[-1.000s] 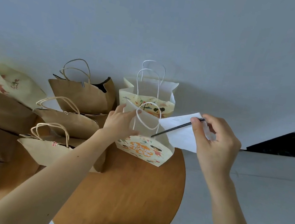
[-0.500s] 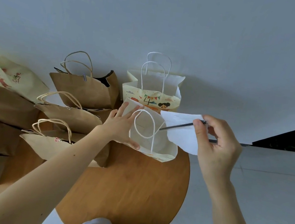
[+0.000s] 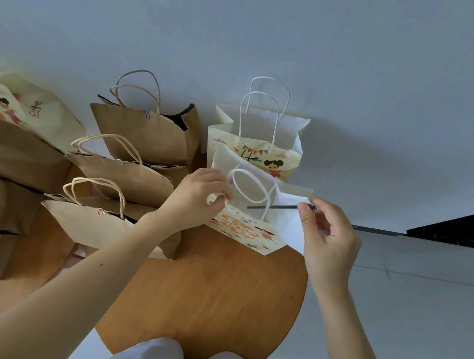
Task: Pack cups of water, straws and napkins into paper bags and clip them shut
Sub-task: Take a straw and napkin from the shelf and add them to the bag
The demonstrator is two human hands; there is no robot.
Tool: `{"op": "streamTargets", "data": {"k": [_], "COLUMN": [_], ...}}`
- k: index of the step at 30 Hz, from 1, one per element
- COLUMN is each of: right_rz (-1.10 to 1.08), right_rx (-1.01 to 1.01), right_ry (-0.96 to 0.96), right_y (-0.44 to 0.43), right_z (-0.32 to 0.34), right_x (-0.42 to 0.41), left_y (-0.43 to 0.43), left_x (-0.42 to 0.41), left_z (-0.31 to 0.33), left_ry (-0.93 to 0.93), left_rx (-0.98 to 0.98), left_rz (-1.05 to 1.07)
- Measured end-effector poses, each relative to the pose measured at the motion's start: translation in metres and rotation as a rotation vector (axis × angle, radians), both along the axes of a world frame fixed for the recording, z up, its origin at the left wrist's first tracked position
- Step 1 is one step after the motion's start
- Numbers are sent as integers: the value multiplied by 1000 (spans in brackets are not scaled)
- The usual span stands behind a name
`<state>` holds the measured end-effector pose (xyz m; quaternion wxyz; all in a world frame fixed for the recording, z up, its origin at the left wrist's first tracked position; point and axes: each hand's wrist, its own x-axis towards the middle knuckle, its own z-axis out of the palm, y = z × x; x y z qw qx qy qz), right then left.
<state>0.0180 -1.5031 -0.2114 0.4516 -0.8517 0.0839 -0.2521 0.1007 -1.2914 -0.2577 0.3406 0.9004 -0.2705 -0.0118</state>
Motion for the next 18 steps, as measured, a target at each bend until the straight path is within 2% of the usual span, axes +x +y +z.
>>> {"op": "streamTargets", "data": {"k": [4, 6, 8, 11, 15, 18], "right_rz": [-10, -12, -14, -16, -32, -19], "right_rx": [-2, 7, 14, 9, -2, -16], "right_ry": [-7, 2, 15, 18, 33, 46], "right_y": [0, 1, 1, 1, -4, -6], "right_z": [1, 0, -1, 0, -1, -4], "right_x": [3, 4, 5, 5, 2, -1], "left_y": [-3, -7, -10, -11, -10, -12], "left_x": [-4, 3, 11, 17, 17, 19], "left_z": [19, 24, 27, 25, 19, 14], "left_ry": [290, 397, 445, 365, 260, 216], "left_rx": [-391, -436, -255, 41, 247, 435], "left_rz": [118, 265, 311, 101, -207, -284]}}
